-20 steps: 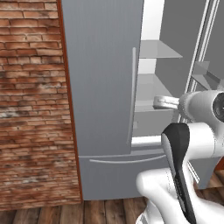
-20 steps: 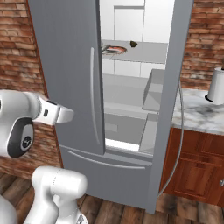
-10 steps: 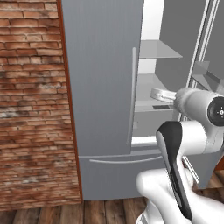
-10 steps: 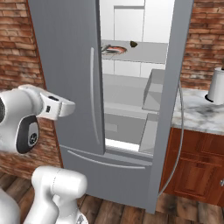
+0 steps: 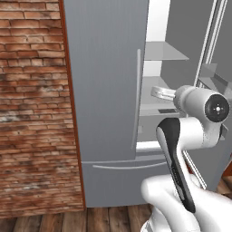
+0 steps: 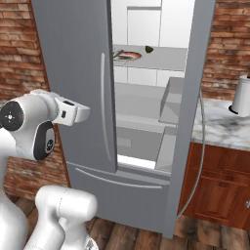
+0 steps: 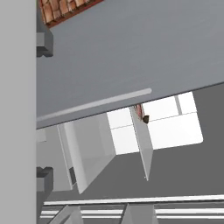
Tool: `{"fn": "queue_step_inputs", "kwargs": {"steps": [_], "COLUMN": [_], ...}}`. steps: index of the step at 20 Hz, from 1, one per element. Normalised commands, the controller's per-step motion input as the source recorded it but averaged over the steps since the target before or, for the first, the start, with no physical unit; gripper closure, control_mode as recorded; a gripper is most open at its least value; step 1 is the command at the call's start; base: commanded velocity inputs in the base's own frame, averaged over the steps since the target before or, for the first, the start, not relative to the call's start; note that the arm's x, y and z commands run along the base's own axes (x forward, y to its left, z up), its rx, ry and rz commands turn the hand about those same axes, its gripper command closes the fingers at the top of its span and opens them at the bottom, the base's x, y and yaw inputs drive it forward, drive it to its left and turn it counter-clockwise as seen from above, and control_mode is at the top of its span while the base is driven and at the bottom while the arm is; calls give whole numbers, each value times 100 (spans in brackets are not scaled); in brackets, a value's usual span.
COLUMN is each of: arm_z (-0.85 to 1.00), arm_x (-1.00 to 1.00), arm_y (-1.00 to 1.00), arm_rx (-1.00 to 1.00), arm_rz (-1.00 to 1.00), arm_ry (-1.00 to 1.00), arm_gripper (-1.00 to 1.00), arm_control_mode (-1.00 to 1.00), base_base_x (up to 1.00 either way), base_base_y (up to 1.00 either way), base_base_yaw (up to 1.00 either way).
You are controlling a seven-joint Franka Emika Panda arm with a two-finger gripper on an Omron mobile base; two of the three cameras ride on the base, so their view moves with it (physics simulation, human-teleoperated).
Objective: Retrieve the fish from the fridge and place it on the saucepan with marinade on the stove.
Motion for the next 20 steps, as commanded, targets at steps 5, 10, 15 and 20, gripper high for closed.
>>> {"fn": "queue_step_inputs", "kwargs": {"steps": [5,10,15,20], "arm_z": [0,0,0,0], "arm_x": [42,44,47,46], "arm_y": [0,8,10,1], "arm_rx": [-1,0,0,0], "arm_rz": [2,2,0,0], "arm_ry": [-1,0,0,0], "arm_gripper": [-100,-100,-100,-100], "arm_control_mode": [-100,-100,-100,-100], "base_base_x": [0,0,0,0], "base_base_y": [0,0,0,0], "base_base_yaw": [0,0,0,0]}}
